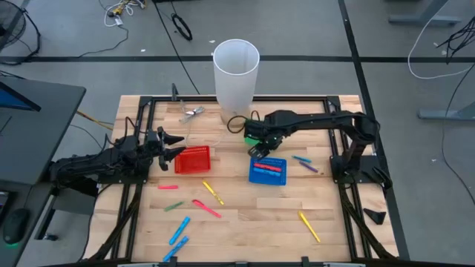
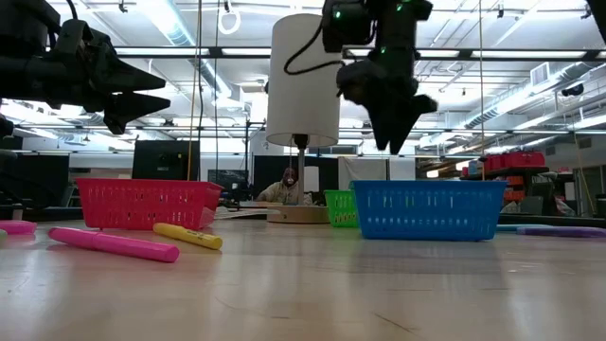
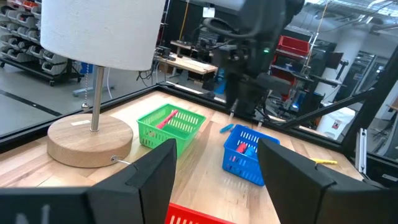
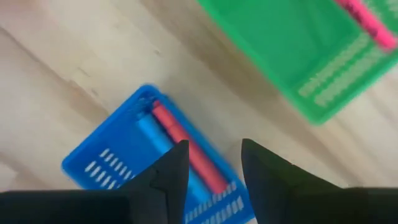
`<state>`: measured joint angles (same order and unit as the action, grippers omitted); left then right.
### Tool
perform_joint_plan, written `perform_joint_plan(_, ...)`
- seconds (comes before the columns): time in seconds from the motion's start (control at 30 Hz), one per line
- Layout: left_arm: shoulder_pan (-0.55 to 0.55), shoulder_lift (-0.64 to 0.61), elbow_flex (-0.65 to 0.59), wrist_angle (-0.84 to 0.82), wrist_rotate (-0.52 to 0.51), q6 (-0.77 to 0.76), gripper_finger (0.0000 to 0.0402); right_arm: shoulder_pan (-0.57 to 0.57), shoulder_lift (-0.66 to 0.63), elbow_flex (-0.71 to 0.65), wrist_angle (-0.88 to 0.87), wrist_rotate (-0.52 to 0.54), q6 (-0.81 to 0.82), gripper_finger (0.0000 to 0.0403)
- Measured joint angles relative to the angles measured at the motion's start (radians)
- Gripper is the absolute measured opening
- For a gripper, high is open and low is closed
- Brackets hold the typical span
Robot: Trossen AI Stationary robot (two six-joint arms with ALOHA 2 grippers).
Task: Pick & Place Markers
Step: Put the bottom large yellow pen into the green bin
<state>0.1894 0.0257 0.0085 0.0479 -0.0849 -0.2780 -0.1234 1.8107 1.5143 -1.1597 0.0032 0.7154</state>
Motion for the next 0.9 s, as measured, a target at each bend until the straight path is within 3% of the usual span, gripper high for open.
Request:
perform_joint_plan(0.37,0.0,0.0,0.0,0.0,0.0,0.0,0.0232,0.17,-0.096,-0.125,0.004,-0.004,0.232,0.0149)
perform_joint_plan(0.9,0.0,0.0,0.0,0.0,0.0,0.0,0.0232,0.506,-0.288,-0.303,-0.003,-0.001,0.551,0.0149)
